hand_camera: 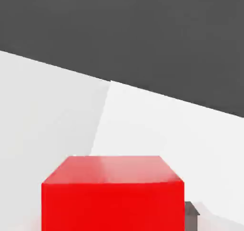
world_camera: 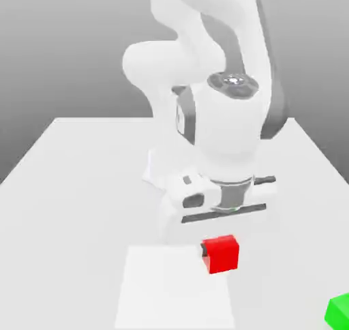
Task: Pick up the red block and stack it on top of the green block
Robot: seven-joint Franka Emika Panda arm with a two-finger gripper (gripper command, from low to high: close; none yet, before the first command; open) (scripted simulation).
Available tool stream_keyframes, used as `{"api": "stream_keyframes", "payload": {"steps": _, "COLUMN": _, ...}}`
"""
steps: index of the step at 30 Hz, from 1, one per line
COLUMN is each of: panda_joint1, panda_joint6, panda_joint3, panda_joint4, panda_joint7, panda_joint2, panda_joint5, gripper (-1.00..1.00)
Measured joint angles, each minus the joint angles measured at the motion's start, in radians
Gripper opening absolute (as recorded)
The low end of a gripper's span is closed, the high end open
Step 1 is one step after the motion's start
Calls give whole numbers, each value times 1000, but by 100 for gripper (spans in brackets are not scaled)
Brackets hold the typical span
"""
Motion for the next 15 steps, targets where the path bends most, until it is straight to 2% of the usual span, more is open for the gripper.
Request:
{"api": "stream_keyframes", "payload": {"steps": 8, "panda_joint1": 133, "panda_joint6": -135, "panda_joint3": 117, "panda_joint4": 291, "panda_joint7": -46, "panda_joint2": 161, "panda_joint5": -49, "gripper": -100}}
{"api": "stream_keyframes", "payload": {"steps": 12, "panda_joint1": 178, "panda_joint6": -71, "panda_joint3": 109, "panda_joint4": 347, "panda_joint7": -30, "panda_joint2": 284, "panda_joint5": -93, "gripper": -100}}
{"api": "stream_keyframes", "payload": {"steps": 13, "panda_joint1": 186, "panda_joint6": -45, "panda_joint3": 101, "panda_joint4": 350, "panda_joint7": -23, "panda_joint2": 313, "panda_joint5": -104, "gripper": 100}}
{"api": "stream_keyframes", "payload": {"steps": 15, "panda_joint1": 186, "panda_joint6": -45, "panda_joint3": 101, "panda_joint4": 350, "panda_joint7": -23, "panda_joint2": 313, "panda_joint5": -104, "gripper": 100}}
